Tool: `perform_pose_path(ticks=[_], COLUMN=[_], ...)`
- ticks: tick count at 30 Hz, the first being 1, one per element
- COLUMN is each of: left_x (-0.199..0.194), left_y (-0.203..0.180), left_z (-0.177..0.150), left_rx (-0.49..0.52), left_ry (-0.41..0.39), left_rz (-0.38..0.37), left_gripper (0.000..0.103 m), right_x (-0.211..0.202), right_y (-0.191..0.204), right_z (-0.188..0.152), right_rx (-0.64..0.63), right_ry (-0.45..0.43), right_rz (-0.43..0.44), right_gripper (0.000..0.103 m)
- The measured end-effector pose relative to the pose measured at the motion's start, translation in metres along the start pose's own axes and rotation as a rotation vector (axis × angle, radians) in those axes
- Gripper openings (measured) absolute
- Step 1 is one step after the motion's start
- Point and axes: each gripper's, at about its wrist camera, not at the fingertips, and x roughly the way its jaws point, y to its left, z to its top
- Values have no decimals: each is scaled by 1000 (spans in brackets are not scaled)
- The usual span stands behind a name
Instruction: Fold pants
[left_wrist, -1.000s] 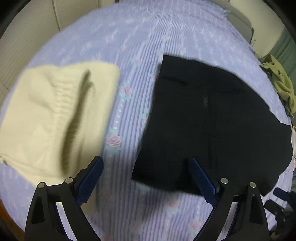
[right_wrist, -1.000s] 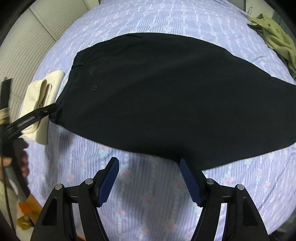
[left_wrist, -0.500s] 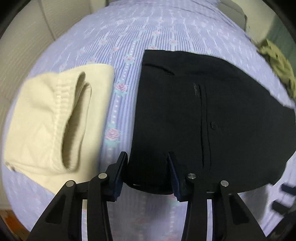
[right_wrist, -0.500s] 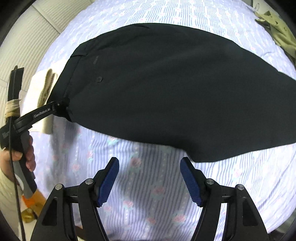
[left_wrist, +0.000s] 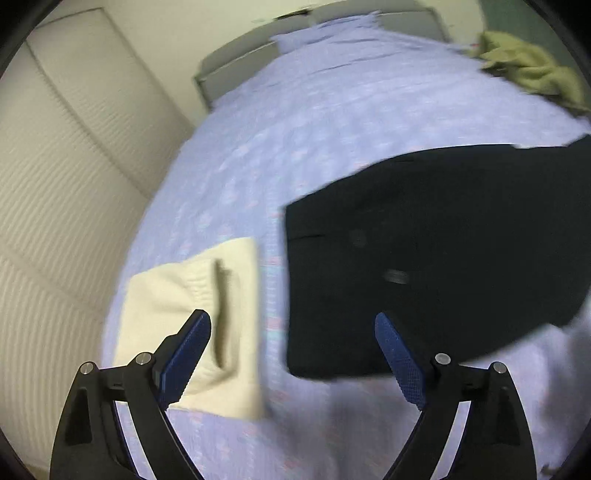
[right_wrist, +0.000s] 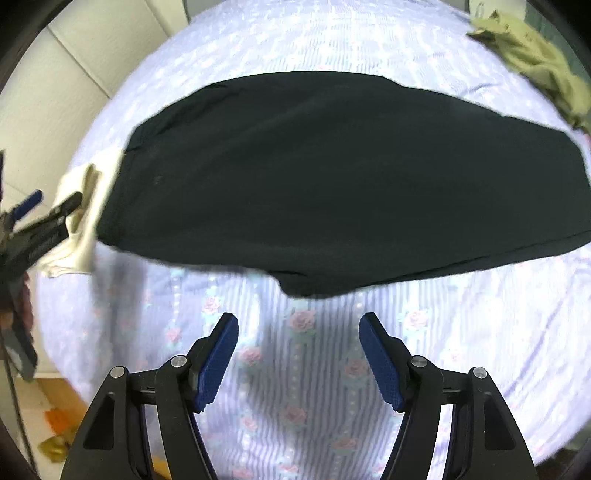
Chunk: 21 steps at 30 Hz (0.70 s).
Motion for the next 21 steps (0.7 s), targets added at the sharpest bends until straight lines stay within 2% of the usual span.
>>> perform_pose_path(ticks=[2, 4, 6, 8, 9, 13, 15, 18, 19, 21], left_x=[-11, -14, -15, -17, -16, -15, -12, -14, -12, -9], left_y=[-18, -36, -52, -61, -75, -72, -62, -50, -47, -44], left_z=[-7, -17, -27, -31, -26, -29, -25, -21, -20, -17], left_rx=[21, 38, 46, 35, 32, 10, 5, -20, -28, -37], left_ry=[11, 42, 86, 112, 119, 123, 110, 102, 105, 114], left_rz=[-93, -148, -191, -222, -229, -242, -226, -226, -228, -227], left_gripper=[91, 91, 90, 90, 90, 90, 90, 90, 90, 90], right_x=[3, 14, 32, 46, 52, 68, 58, 34, 35, 50], right_y=[-7, -9, -4, -6, -6, -10, -8, -3, -2, -2], right_z=[2, 6, 6, 10, 13, 16, 23, 38, 45, 52], right_rx=[11, 0, 1, 21, 33, 65, 55, 4, -13, -30], right_ry=[11, 32, 48, 67, 64, 104, 60, -51, -54, 3], right_rz=[42, 65, 52, 62, 63, 69, 72, 71, 71, 78], right_gripper=[65, 63, 49, 42, 42, 42, 42, 42, 42, 42])
